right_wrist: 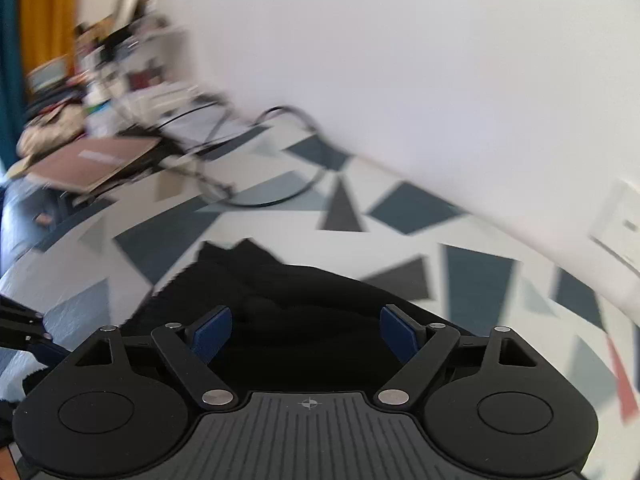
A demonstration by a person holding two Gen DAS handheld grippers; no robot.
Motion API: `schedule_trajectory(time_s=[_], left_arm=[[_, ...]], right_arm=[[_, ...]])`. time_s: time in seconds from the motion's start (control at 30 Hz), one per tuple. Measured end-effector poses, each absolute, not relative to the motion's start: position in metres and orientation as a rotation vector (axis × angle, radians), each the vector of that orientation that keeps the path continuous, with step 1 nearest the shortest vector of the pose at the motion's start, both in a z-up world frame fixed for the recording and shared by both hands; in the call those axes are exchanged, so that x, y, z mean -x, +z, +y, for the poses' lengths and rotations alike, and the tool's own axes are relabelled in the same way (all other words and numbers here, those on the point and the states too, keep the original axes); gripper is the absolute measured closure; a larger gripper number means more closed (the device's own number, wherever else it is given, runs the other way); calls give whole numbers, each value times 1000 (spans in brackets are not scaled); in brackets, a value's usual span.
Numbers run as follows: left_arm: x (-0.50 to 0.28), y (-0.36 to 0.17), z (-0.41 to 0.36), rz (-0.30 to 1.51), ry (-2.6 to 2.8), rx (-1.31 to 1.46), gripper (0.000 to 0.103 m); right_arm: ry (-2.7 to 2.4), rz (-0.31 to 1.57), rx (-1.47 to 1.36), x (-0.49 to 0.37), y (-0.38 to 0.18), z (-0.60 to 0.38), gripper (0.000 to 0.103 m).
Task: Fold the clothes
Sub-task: 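Close the left tool on the folded trousers bundle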
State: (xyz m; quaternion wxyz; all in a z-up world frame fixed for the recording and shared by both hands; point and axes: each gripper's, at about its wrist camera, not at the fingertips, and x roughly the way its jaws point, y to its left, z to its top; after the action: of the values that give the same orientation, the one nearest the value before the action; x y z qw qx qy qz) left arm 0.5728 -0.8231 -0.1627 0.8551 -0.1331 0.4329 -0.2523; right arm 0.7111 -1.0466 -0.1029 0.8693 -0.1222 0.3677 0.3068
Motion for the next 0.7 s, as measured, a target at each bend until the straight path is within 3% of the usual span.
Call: schedule_trajectory(time_s=[0.13,0.23,0.27,0.3,0.47,0.7], left_arm=[[-571,-166,-827,904,-508,244,53],[-570,-167,-830,888,-489,231,63],[-570,-166,-830,883,-483,230,68],[-571,-165,-831,877,-479,230,70],[-575,-150,-827,819,-457,261,83],[-591,-168,-819,851,-364,306,79]], right_arm=[[740,828,317,-722,-121,-1031,43],[750,856,238,-726,-122,-1040,66],[746,861,205,-727,-122,-1044,88],[734,857,182,-727,-121,-1048,98],[675,780,74,-728,-106,-1064,100],[628,746,43,-756,-114,-1037,100]])
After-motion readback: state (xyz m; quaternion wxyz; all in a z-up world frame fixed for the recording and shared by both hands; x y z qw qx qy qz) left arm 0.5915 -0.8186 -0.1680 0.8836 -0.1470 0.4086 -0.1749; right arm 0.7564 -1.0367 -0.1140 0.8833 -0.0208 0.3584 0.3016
